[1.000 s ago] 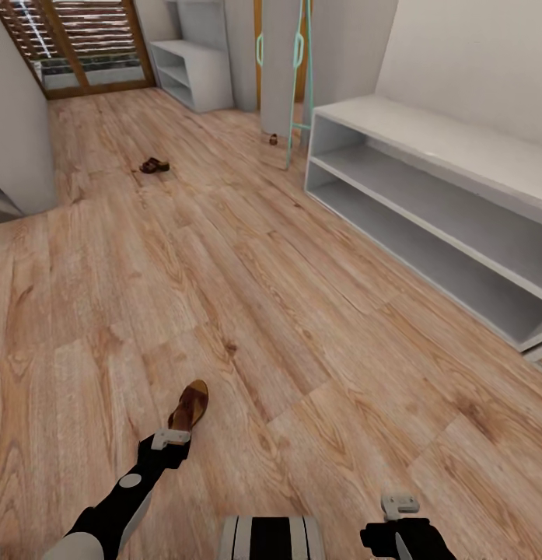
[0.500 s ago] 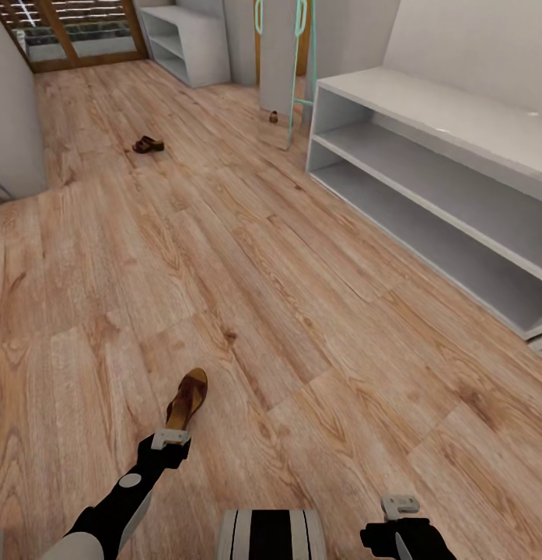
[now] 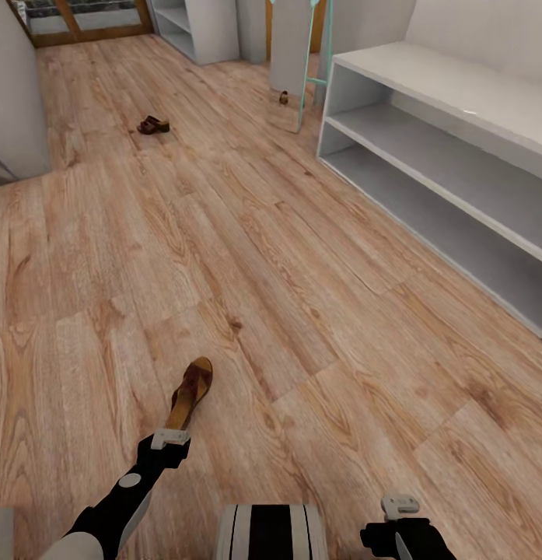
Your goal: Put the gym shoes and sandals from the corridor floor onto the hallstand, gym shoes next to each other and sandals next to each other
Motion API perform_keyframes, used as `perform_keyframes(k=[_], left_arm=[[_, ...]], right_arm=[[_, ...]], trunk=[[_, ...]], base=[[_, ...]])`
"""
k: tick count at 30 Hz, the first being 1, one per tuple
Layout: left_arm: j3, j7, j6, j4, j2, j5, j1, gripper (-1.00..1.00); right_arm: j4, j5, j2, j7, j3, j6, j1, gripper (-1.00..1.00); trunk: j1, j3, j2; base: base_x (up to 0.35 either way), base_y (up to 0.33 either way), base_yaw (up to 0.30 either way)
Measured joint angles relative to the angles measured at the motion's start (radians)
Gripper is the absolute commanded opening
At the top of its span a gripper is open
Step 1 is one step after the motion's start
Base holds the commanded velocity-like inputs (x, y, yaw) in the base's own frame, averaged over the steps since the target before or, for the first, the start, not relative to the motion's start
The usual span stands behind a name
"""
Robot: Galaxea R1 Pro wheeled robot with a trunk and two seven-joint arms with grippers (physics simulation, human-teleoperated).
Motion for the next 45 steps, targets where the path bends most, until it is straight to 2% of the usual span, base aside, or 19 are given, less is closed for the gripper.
perform_keyframes(k=[9, 16, 31, 45], left_arm=[[0.001, 0.000, -0.048, 0.000, 0.000, 0.000, 0.000, 1.00], [0.001, 0.000, -0.051, 0.000, 0.000, 0.000, 0.000, 1.00], [0.001, 0.000, -0.049, -0.006, 0.000, 0.001, 0.002, 1.00], [0.001, 0.000, -0.049, -0.006, -0.001, 0.001, 0.002, 1.00]], right_arm=[[0.000, -0.001, 0.000, 0.000, 0.000, 0.000, 0.000, 1.00], [0.000, 0.000, 0.000, 0.000, 0.000, 0.000, 0.000, 1.00], [-0.006, -0.001, -0.003, 0.001, -0.001, -0.003, 0.015, 1.00], [-0.085, -0.002, -0.001, 0.001, -0.001, -0.003, 0.015, 1.00]], trunk=[[0.000, -0.002, 0.000], [0.000, -0.002, 0.000], [0.000, -0.002, 0.000], [0.000, -0.002, 0.000]], base=[[0.011, 0.003, 0.016], [0.176, 0.079, 0.001], [0.015, 0.006, -0.003], [-0.043, 0.055, -0.053]])
